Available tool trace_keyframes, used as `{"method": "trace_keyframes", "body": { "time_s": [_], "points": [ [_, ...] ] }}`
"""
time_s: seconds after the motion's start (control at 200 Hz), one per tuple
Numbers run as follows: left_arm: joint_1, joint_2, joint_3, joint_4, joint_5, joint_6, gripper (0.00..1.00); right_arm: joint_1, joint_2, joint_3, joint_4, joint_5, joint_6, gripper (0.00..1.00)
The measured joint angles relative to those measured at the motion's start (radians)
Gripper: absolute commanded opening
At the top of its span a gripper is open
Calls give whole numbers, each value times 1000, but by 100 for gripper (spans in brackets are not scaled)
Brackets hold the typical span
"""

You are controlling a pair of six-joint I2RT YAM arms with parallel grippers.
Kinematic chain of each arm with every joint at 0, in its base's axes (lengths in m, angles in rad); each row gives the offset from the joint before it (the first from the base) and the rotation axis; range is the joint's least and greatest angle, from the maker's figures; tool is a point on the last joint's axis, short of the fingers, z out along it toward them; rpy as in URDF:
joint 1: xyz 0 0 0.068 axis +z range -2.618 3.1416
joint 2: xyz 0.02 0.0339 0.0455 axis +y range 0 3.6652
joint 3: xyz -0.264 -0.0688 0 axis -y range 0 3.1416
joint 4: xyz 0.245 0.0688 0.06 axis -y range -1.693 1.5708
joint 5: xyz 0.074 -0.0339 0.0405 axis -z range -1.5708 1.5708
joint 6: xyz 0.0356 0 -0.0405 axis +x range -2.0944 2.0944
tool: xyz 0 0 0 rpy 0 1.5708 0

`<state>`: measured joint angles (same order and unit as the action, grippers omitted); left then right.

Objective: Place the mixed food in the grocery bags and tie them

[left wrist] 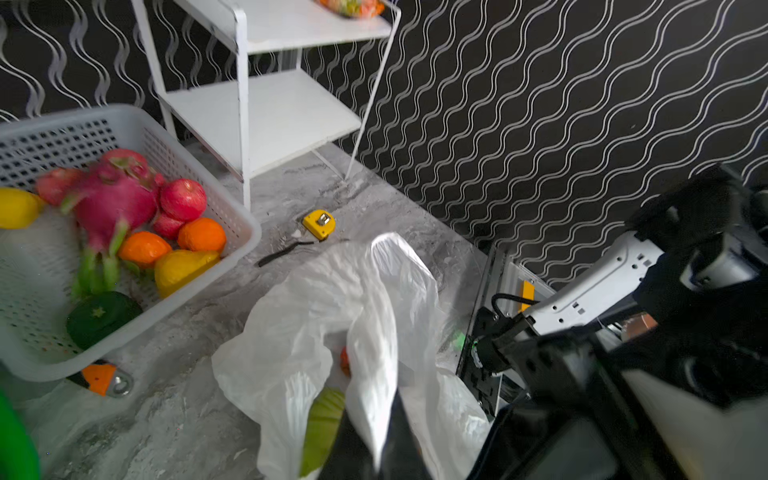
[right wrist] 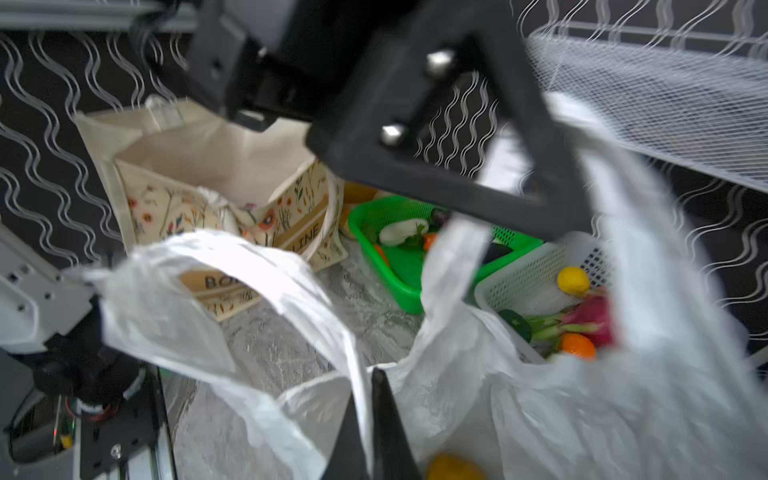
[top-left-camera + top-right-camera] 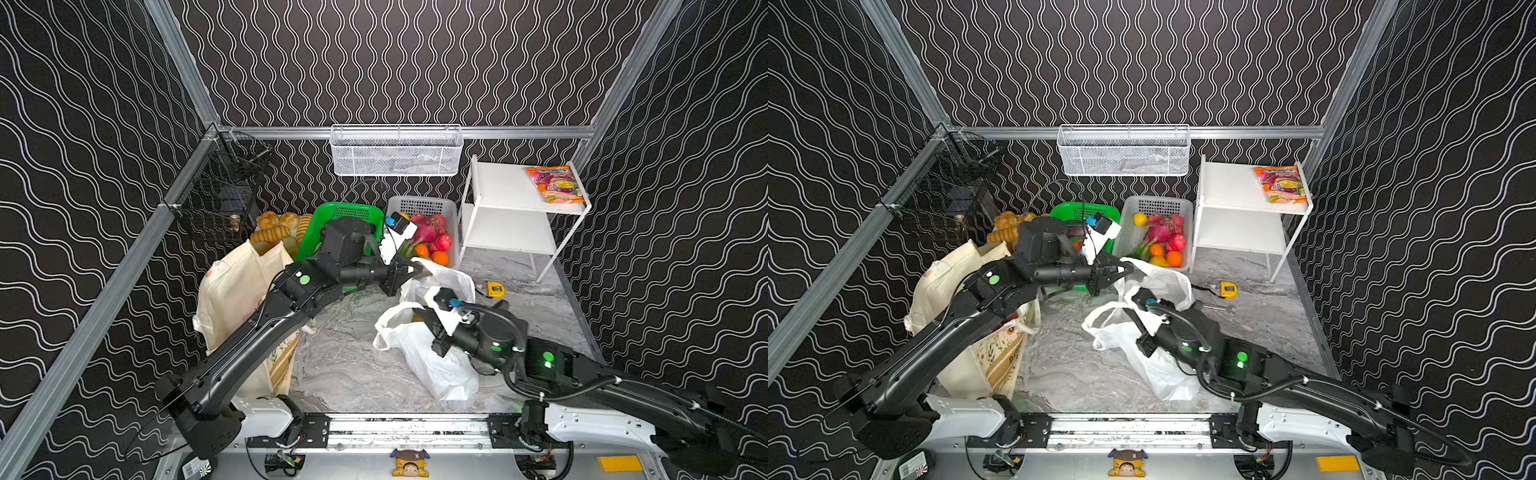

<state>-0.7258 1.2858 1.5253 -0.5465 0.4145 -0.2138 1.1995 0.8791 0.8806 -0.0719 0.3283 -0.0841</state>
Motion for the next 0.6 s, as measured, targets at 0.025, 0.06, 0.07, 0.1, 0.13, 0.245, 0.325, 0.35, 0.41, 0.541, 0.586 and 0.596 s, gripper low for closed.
{"method": "trace_keyframes", "body": {
  "time_s": [0.025,0.06,0.07,0.1,0.13,0.245,0.325,0.35,0.41,0.541,0.586,0.596],
  "points": [
    [0,-14,3,-2,-14,-8,0,1,-33,-13,12,5,8,0],
    [0,-37,7,-10,-36,-21,0,2,-81,-31,29,16,24,0],
    [0,-43,8,-13,-42,-21,0,2,-95,-36,32,21,25,0],
    [0,-60,11,-22,-59,-26,0,2,-131,-48,44,32,36,0],
    [0,-76,15,-32,-80,-36,0,2,-162,-56,55,42,51,0],
    [0,-124,46,-81,-151,-71,0,2,-258,-68,89,112,70,0],
    [0,-136,72,-120,-198,-85,0,-3,-276,-48,99,155,79,0],
    [0,-138,80,-134,-211,-97,0,-4,-274,-36,95,170,83,0],
    [0,-143,91,-165,-243,-101,0,-10,-266,-6,80,193,89,0],
    [0,-131,130,-240,-304,-122,0,-59,-230,31,45,216,114,0],
    [0,-119,142,-261,-331,-122,0,-109,-212,43,15,199,145,0],
    [0,-116,145,-268,-337,-122,0,-124,-207,45,9,195,155,0]
  ]
}}
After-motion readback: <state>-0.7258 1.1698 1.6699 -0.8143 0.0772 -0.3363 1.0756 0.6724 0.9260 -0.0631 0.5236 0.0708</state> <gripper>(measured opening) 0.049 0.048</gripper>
